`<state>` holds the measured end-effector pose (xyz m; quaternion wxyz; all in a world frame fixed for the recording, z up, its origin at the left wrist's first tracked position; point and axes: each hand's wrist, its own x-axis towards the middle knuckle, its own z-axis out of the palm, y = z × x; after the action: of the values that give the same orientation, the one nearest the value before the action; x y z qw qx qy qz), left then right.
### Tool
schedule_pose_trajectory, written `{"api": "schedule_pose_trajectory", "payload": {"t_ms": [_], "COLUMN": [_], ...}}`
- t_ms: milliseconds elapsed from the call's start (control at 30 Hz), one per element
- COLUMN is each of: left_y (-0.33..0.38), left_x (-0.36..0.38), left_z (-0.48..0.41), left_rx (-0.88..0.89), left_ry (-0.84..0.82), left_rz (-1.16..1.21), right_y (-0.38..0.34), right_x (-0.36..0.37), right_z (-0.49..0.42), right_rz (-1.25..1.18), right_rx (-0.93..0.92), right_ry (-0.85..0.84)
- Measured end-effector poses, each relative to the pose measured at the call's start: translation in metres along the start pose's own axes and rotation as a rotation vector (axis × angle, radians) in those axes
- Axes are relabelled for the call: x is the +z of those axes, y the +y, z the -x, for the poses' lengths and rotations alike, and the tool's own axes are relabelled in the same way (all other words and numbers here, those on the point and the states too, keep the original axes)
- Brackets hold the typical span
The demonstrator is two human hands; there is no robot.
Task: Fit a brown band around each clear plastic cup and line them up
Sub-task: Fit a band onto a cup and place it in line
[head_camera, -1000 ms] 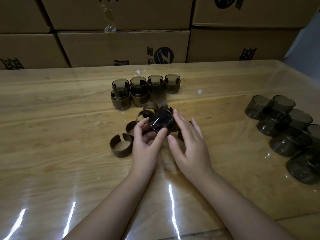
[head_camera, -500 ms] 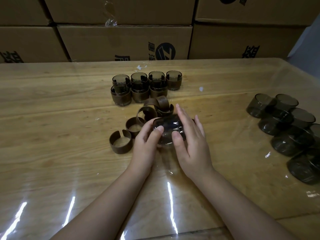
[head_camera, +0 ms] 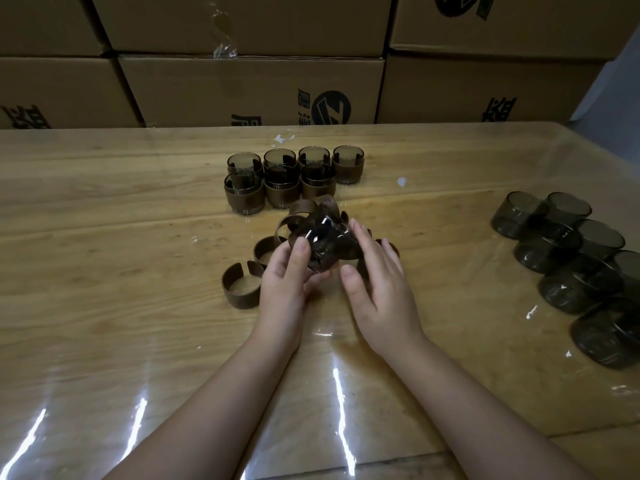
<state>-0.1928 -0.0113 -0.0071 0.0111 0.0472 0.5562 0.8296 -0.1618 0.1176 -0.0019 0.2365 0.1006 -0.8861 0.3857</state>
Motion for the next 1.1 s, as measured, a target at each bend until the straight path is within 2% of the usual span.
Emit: {"api": "schedule_pose_trajectory", "payload": {"t_ms": [167,367,533,667,867,1100], "left_y": [-0.002,-0.004,-0.003,-0.003,-0.005,-0.004], "left_x": [0.004,0.004,0.007,0.005,0.007,0.008], "left_z": [0.001,0.004,0.006,0.008,0.01,0.005], "left_rx": [0.043,0.152,0.17,0.16,0.146,0.18], "left_ry": [0.081,0.133,0.06,-0.005,-0.06,-0.018], "left_rz": [0.033,-0.138,-0.272,-0.321,-0.24,-0.151], "right_y": [-0.001,-0.005,-0.005,-0.006,-0.002,0.003], "right_x": [0.001,0.0,-0.002,-0.004,-0.005,-0.002], "right_z": [0.001,0.002,0.002,0.001,-0.002,-0.001], "right_rz": [0.071,0.083,0.033,-0.065,-0.137,-0.147], "right_rx": [-0.045,-0.126,-0.157,-0.089,0.019,0.038], "right_ry": [0.037,0.063,0.122,0.131,0.1,0.076]}}
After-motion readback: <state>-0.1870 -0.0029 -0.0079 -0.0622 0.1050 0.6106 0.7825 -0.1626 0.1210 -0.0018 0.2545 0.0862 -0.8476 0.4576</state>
